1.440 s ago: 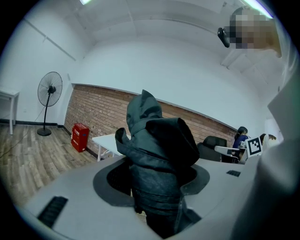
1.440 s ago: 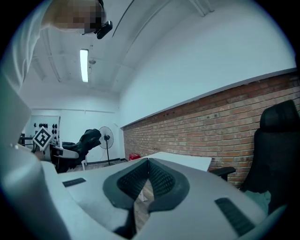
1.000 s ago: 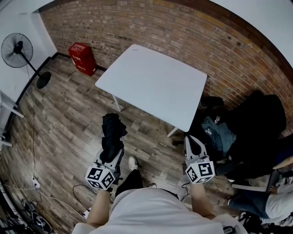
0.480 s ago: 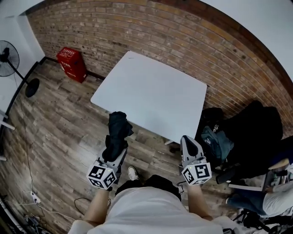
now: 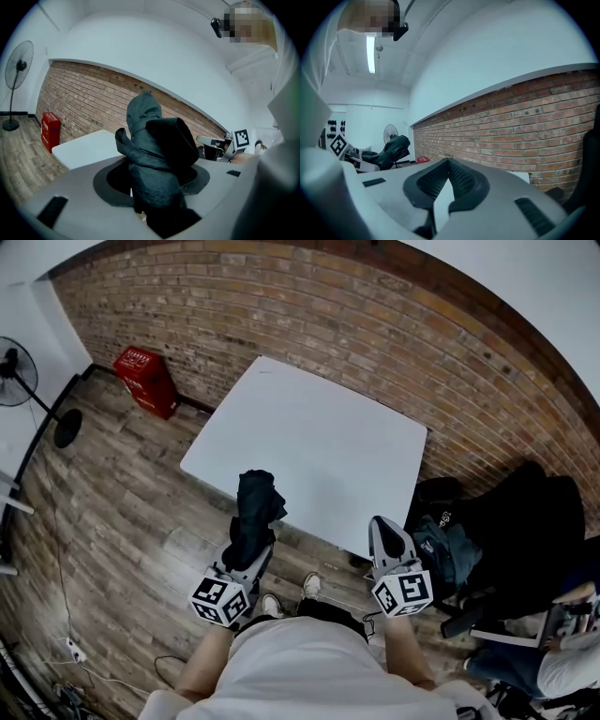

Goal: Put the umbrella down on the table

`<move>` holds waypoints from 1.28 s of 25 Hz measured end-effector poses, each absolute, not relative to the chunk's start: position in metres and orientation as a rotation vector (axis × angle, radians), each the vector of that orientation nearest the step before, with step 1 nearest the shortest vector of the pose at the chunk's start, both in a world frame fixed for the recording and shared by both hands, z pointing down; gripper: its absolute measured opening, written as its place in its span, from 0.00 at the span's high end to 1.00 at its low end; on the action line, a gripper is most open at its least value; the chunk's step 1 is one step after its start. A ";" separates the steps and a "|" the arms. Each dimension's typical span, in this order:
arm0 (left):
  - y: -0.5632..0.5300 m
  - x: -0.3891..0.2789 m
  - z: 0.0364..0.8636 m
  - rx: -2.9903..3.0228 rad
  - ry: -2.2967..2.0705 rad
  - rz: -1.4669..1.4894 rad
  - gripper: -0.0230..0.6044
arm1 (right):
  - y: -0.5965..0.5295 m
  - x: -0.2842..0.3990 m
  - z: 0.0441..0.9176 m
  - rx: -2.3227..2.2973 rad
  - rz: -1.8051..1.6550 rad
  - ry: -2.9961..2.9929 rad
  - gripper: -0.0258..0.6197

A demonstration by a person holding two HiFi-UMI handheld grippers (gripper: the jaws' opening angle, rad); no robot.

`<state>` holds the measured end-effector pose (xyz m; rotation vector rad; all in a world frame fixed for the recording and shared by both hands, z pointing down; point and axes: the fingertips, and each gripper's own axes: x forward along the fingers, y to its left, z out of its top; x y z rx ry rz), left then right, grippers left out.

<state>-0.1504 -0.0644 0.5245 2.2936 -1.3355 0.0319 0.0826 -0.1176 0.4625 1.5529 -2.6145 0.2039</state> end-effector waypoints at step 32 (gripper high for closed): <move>-0.151 -0.133 0.561 2.190 -1.412 0.162 0.58 | -0.205 0.088 0.462 1.401 0.222 -2.713 0.93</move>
